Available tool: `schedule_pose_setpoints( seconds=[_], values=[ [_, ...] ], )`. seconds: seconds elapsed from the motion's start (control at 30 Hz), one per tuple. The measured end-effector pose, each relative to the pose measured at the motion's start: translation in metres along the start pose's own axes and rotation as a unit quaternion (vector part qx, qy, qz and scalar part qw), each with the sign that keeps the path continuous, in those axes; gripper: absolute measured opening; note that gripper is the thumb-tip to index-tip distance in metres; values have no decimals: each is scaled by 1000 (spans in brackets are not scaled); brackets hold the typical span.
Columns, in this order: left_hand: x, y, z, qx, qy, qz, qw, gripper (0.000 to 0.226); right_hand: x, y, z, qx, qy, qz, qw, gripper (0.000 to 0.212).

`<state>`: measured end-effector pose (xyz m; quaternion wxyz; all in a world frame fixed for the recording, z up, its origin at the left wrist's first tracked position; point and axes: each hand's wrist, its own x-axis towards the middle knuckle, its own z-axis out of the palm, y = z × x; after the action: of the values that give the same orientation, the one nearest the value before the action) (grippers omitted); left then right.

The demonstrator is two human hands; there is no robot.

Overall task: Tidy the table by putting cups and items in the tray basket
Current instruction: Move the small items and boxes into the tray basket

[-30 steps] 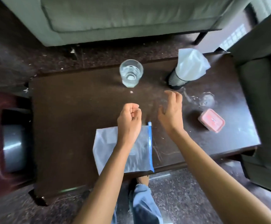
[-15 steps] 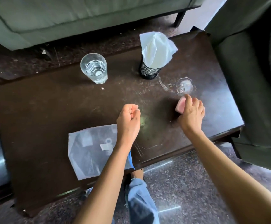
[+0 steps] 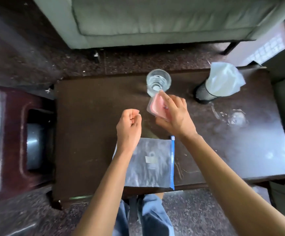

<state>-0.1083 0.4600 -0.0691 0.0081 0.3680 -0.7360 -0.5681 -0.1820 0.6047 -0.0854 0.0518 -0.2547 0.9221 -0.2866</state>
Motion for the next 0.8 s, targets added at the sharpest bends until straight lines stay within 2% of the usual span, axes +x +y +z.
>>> schedule_pose_setpoints(
  seconds=[0.17,0.27,0.37,0.47,0.67,0.8],
  values=[
    [22,-15,-86,-4,58,-10,998,15,61,-92,23,86,-66,-79,991,70],
    [31,-29,-137,-19,100,-17,995,15,94,-151,43,89,-102,-148,980,72],
    [37,-46,-187,-32,146,-22,988,15,125,-220,67,114,-144,-239,953,72],
    [41,-64,-228,-47,187,-28,981,16,149,-288,94,143,-231,-297,915,78],
    [41,-99,-289,-87,240,-52,965,12,182,-405,167,26,-320,-479,817,71],
    [38,-121,-308,-93,232,-77,965,10,193,-459,212,-117,-365,-526,759,76]
  ],
)
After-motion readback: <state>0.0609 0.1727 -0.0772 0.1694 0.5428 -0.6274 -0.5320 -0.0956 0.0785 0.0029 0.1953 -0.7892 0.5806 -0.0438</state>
